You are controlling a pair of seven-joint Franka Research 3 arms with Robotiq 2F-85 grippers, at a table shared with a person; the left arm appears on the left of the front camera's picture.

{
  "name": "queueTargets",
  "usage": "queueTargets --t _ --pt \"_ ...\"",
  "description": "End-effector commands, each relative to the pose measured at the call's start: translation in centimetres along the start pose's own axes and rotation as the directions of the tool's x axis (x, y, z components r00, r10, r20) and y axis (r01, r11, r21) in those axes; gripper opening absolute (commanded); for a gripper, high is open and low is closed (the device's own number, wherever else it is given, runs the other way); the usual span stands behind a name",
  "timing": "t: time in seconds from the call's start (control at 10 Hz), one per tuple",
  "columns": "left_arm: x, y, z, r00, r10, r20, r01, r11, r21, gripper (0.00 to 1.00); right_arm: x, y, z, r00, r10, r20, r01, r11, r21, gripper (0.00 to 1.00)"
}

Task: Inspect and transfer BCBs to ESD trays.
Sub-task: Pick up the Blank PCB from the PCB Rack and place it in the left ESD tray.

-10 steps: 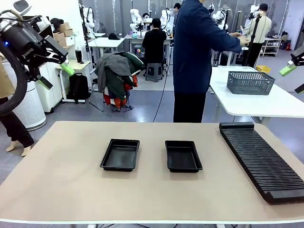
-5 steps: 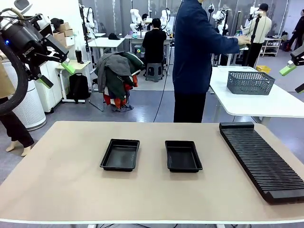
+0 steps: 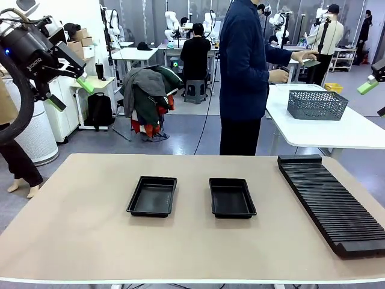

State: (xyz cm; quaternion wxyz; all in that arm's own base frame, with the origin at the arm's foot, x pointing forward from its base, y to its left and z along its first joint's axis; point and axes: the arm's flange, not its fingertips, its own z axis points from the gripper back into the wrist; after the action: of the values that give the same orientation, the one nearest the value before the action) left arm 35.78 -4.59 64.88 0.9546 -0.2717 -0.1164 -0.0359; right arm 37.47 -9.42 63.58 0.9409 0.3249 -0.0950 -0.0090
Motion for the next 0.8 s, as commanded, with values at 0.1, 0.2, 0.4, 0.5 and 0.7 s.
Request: queueTargets --t 0.1,0.2,0.4,0.5,0.7 --pt "-0.8 -0.8 1.1 1.0 0.029 -0.005 -0.029 0.999 0.035 1.0 0.1 0.9 1.6 1.0 -0.009 0.016 0.009 1.0 -0.026 1.0" --pt "-0.8 -1.2 1.4 1.0 0.028 -0.005 -0.028 0.998 0.053 1.0 0.0 1.3 2.2 1.0 0.001 0.029 0.0 0.999 -0.044 1.0" --pt "-0.7 -1.4 1.4 1.0 0.028 -0.003 -0.027 0.998 0.057 1.0 -0.3 2.1 2.9 0.999 0.025 0.035 -0.022 0.998 -0.066 1.0" --pt "-0.6 -1.3 1.3 1.0 0.028 -0.004 -0.028 0.998 0.057 1.0 -0.3 2.4 3.2 0.999 0.028 0.043 -0.026 0.998 -0.062 1.0" --pt "-0.7 -1.4 1.4 1.0 0.027 -0.003 -0.027 0.997 0.066 1.0 -0.1 2.4 3.8 0.998 0.021 0.054 -0.018 0.998 -0.062 1.0"
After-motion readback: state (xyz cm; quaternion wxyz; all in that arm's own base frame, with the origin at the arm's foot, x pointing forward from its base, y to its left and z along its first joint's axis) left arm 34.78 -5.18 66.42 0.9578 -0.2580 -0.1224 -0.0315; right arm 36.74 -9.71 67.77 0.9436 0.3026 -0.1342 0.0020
